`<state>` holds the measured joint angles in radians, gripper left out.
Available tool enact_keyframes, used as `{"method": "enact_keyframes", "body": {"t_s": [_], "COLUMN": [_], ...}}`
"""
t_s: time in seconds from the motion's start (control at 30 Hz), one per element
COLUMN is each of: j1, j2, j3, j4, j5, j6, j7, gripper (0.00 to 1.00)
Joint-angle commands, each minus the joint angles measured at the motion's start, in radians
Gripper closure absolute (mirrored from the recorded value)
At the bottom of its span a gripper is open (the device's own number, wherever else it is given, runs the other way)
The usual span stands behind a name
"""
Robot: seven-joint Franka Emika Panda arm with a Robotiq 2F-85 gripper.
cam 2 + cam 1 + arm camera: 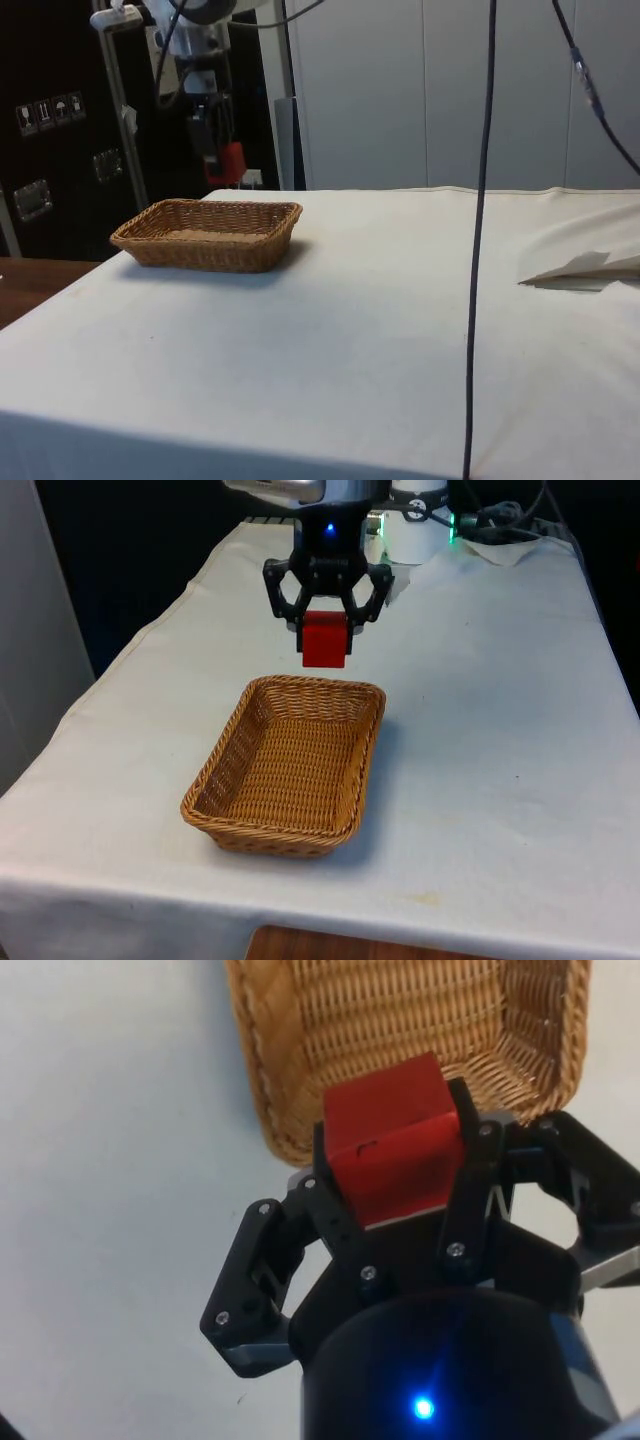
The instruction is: Pick up the cube and place it into the basket.
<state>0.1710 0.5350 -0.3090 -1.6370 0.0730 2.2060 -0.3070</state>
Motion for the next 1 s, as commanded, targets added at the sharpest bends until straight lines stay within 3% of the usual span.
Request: {"method": "enact_keyframes", "body": {"t_s": [0.0, 0.27, 0.3, 0.43, 0.53, 0.57, 0.63, 0.97], "j1": [-0.002, -0.006, -0.001, -0.011, -0.013, -0.008, -0.014, -0.013], "j2": [0.01, 0.065, 0.059, 0.103, 0.125, 0.118, 0.138, 0.149], "j3": [-0.004, -0.029, -0.031, -0.035, -0.038, -0.042, -0.039, -0.04], "j4": [0.009, 0.061, 0.055, 0.104, 0.129, 0.119, 0.146, 0.153], "j5": [-0.004, 0.003, 0.001, 0.014, 0.022, 0.016, 0.028, 0.027], "j6": [0.001, 0.001, 0.002, -0.001, -0.001, 0.002, 0.0, 0.002], "j7": [-0.001, -0.002, -0.001, -0.003, -0.004, -0.001, -0.005, -0.002], "gripper": [0.99, 0.99, 0.99, 0.99, 0.99, 0.99, 0.99, 0.99]}}
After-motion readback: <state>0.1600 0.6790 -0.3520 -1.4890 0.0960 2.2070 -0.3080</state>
